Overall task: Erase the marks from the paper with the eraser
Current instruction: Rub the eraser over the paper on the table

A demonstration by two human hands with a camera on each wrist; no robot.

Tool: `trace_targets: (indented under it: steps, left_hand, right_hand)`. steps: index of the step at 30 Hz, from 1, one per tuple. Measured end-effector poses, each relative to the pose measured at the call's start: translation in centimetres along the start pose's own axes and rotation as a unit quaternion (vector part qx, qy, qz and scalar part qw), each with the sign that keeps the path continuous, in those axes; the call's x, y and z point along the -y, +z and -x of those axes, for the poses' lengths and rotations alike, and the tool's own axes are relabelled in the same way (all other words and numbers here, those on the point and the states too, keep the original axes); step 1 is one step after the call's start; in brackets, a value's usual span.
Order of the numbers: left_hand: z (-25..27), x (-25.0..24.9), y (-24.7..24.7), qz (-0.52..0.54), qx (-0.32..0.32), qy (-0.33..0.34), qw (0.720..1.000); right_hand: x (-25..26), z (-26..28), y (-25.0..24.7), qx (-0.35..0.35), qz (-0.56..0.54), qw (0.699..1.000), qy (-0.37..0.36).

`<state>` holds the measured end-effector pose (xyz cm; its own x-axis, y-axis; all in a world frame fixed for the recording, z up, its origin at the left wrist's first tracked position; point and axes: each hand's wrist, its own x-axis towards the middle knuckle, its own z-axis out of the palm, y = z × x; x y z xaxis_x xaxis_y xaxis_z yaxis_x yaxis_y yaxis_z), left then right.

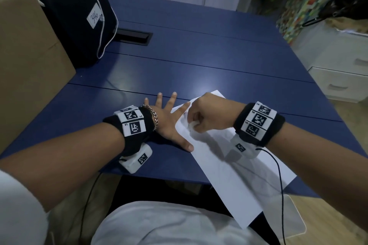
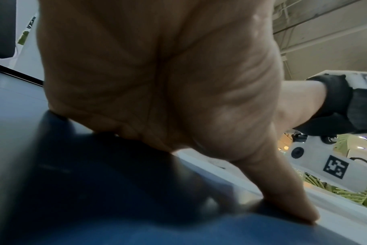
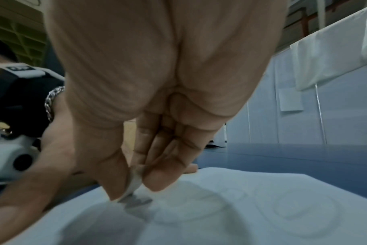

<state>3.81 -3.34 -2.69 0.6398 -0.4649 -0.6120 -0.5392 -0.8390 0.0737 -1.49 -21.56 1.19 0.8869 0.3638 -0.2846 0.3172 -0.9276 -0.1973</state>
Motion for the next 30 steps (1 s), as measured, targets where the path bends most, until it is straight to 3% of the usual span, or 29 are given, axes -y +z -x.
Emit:
trace_targets:
  steps: [2, 6, 10, 12, 18, 26, 30]
  left_hand:
    - [0.0, 0.0, 0.0, 0.0, 0.003, -0.002, 1.0]
    - [0.0, 0.0, 0.0, 0.001, 0.009, -0.002, 1.0]
    - [-0.1, 0.1, 0.1, 0.0, -0.002, 0.002, 1.0]
    - [-0.2, 0.1, 0.2, -0.002, -0.006, 0.003, 1.0]
    - [-0.2, 0.2, 0.2, 0.004, -0.003, 0.007, 1.0]
    - [-0.4, 0.3, 0.1, -0.019, -0.009, 0.022, 1.0]
    - [-0.5, -0.8, -1.4, -0.007, -0.083, 0.103, 0.991]
  right_hand:
    - [-0.4, -0.4, -0.5, 0.002, 0.008, 1.0, 0.006]
    - [-2.4, -1.3, -1.0, -0.08, 0.003, 0.994, 0.079]
    - [-0.2, -0.3, 0.6, -0.035, 0.009, 0.999, 0.008]
    - [-0.3, 0.2, 0.5, -0.013, -0.002, 1.0, 0.006]
    - [-4.7, 3.5, -1.2, -0.137, -0.077, 0.985, 0.078]
    - [-6.3, 8.8, 1.9, -0.074, -0.051, 0.99, 0.104]
    - [-5.7, 9.4, 1.8, -0.035, -0.057, 0.992, 0.104]
